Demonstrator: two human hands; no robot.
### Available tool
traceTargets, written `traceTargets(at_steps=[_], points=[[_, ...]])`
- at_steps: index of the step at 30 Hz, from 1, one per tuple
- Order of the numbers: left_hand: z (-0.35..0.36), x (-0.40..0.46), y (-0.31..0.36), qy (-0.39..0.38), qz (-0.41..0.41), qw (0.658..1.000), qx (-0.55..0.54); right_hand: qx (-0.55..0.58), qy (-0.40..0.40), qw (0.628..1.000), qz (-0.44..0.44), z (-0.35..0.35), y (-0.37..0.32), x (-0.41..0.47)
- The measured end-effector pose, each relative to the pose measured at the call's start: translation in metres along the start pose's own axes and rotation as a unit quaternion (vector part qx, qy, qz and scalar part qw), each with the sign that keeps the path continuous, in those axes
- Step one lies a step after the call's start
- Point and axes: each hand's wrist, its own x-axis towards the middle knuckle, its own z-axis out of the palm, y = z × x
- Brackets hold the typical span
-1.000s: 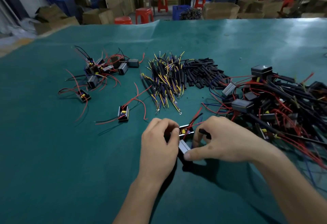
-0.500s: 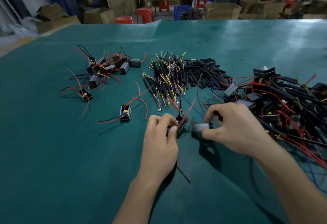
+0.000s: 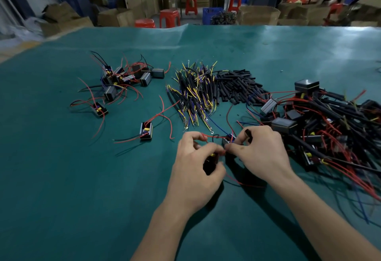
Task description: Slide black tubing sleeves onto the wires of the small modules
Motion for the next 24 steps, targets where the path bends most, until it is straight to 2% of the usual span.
traceTargets(at_steps=[5, 11, 16, 20, 24], points=[[-0.006, 0.002, -0.002, 0.020, -0.004, 0.995, -0.093, 0.028, -0.004, 0.999, 0.034, 0.000, 0.000, 0.002], [-0.009, 0.004, 0.001, 0.004, -0.049, 0.976, -0.210, 0.050, 0.003, 0.997, 0.052, -0.002, -0.001, 0.001], [-0.006, 0.010, 0.004, 0.065, -0.058, 0.978, -0.189, 0.035, -0.017, 0.999, 0.024, -0.004, -0.003, -0.001], [-0.007, 0.025, 0.002, -0.013, -0.035, 0.993, -0.113, 0.041, -0.009, 0.999, 0.008, -0.003, -0.005, 0.001], [-0.004, 0.041, -0.004, 0.034, -0.046, 0.991, -0.123, 0.064, -0.020, 0.998, -0.005, -0.004, -0.002, 0.001]])
